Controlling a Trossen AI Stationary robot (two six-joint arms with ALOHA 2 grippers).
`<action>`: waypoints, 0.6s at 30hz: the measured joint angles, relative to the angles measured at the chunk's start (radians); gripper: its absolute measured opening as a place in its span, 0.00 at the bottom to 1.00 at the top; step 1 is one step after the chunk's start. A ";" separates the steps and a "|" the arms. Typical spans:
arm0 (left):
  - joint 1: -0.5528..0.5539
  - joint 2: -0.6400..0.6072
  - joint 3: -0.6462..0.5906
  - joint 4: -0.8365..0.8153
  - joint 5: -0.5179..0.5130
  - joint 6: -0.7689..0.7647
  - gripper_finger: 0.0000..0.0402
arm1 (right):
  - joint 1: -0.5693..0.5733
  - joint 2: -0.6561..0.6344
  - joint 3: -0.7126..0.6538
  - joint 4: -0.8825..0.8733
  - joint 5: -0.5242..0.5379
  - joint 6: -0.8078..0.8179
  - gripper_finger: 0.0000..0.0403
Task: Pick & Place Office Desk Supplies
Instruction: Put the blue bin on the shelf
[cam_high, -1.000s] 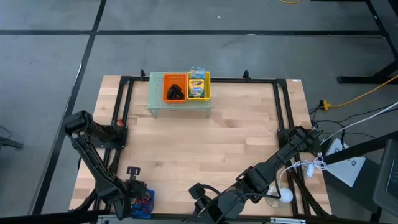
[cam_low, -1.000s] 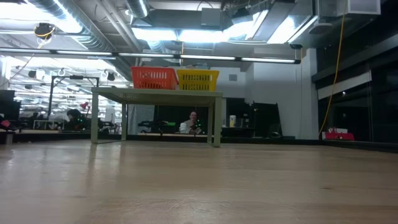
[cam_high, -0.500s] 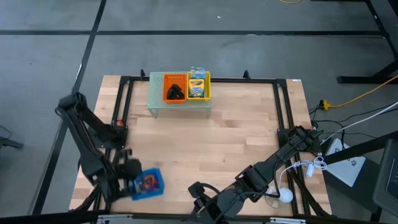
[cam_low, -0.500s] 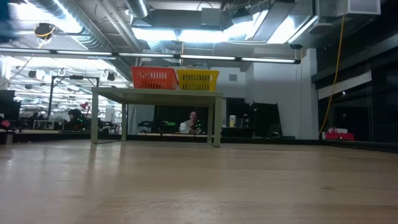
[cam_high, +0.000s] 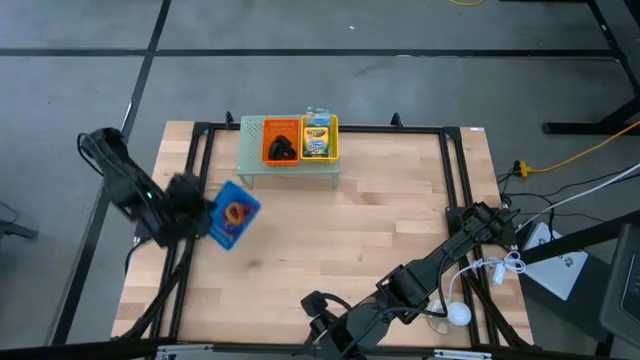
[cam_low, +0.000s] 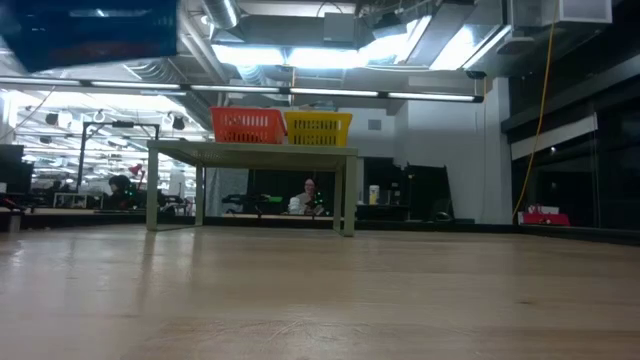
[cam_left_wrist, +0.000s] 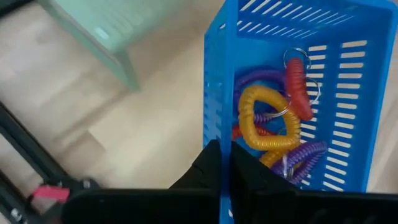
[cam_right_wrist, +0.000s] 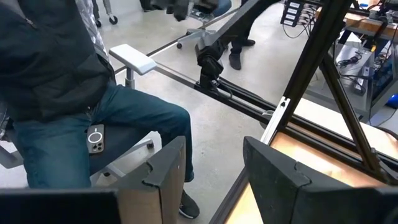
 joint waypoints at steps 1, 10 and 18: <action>0.019 -0.029 0.000 -0.011 -0.027 -0.009 0.01 | 0.000 0.000 0.000 0.000 0.000 0.000 0.40; 0.189 -0.223 0.000 -0.053 -0.182 -0.014 0.01 | -0.006 0.000 0.000 0.002 0.000 -0.002 0.40; 0.314 -0.299 0.000 -0.050 -0.207 0.008 0.01 | -0.019 0.000 0.000 0.005 0.000 -0.002 0.40</action>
